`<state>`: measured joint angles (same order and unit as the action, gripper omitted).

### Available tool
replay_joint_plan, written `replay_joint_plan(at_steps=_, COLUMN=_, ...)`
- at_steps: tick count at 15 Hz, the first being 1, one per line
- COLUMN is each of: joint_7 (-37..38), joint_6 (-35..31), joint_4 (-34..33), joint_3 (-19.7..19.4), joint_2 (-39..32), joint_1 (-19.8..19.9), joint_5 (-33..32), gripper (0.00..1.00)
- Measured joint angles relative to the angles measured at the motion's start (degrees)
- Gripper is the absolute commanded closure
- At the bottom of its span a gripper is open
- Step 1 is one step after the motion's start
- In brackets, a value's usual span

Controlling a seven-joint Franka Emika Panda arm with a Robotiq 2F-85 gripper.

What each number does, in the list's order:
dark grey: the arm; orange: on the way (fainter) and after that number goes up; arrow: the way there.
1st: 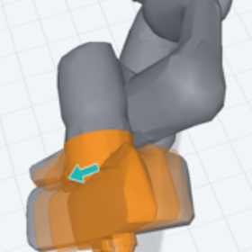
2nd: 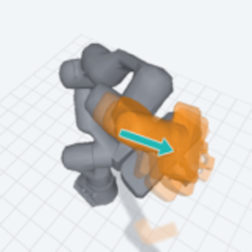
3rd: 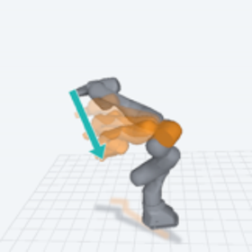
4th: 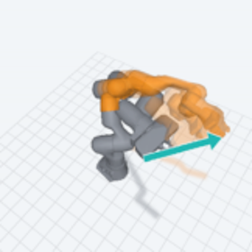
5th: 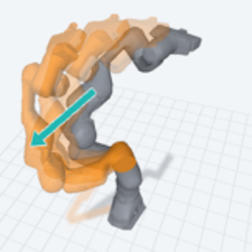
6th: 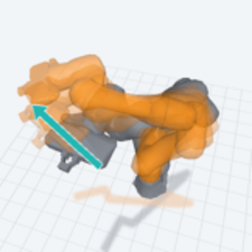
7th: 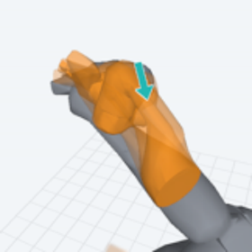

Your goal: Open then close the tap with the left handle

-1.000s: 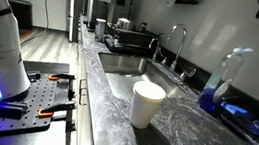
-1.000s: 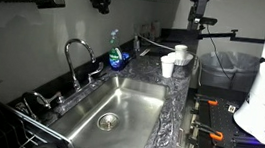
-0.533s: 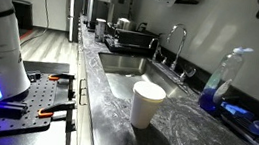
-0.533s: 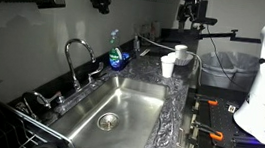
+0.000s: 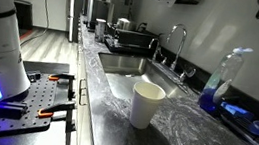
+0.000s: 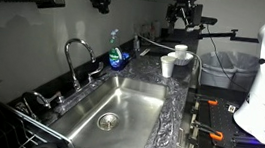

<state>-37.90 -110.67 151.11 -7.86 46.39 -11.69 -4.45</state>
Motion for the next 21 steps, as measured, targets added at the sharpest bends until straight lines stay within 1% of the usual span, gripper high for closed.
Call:
replay_joint_plan(at_steps=4, joint_7=-0.3, joint_6=0.0, joint_4=0.0, joint_3=0.0, joint_2=0.0, joint_1=0.0, joint_5=0.0, gripper=0.0)
replay_joint_plan(at_steps=6, joint_7=-2.5, joint_6=-2.1, joint_4=0.4, joint_3=0.4, joint_2=-0.1, joint_1=-0.6, joint_5=0.0, gripper=0.0)
replay_joint_plan(at_steps=9, joint_7=-5.7, joint_6=-9.1, joint_4=1.3, joint_3=2.7, joint_2=-1.8, joint_1=-3.3, joint_5=0.0, gripper=0.0)
replay_joint_plan(at_steps=14, joint_7=-9.1, joint_6=-23.3, joint_4=1.4, joint_3=7.9, joint_2=-9.2, joint_1=-7.8, joint_5=-1.0, gripper=0.0)
replay_joint_plan(at_steps=18, joint_7=-9.2, joint_6=-35.1, joint_4=-0.1, joint_3=10.9, joint_2=-17.0, joint_1=-8.3, joint_5=-4.3, gripper=0.0)
replay_joint_plan(at_steps=19, joint_7=-9.2, joint_6=-36.7, joint_4=-0.8, joint_3=11.1, joint_2=-18.9, joint_1=-8.3, joint_5=-4.8, gripper=0.0)
replay_joint_plan(at_steps=21, joint_7=-9.2, joint_6=-37.0, joint_4=-1.3, joint_3=11.1, joint_2=-20.6, joint_1=-8.3, joint_5=-4.8, gripper=0.0)
